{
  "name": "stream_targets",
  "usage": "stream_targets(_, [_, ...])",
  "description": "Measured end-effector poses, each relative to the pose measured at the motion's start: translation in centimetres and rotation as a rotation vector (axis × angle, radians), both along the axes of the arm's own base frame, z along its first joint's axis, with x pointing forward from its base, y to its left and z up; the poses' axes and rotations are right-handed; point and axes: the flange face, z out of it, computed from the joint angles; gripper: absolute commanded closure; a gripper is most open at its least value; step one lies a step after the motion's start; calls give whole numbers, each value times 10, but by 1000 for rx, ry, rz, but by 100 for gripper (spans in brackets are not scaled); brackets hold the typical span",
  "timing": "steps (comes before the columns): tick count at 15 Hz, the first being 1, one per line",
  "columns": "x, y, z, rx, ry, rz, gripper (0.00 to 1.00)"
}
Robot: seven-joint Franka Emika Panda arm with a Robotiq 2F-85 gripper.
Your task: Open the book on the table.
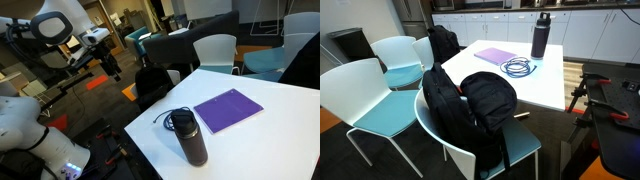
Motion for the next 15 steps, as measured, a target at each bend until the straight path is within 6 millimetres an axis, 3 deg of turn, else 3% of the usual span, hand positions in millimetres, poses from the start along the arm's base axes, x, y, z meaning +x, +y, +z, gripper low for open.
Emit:
stream_targets(7, [31, -109, 11, 64, -83, -17, 0])
stream_targets(9, [32, -117, 8, 67, -79, -22, 0])
stream_targets(12, [34, -110, 9, 63, -78, -9, 0])
stream_targets(15, [45, -116, 11, 95, -154, -104, 0])
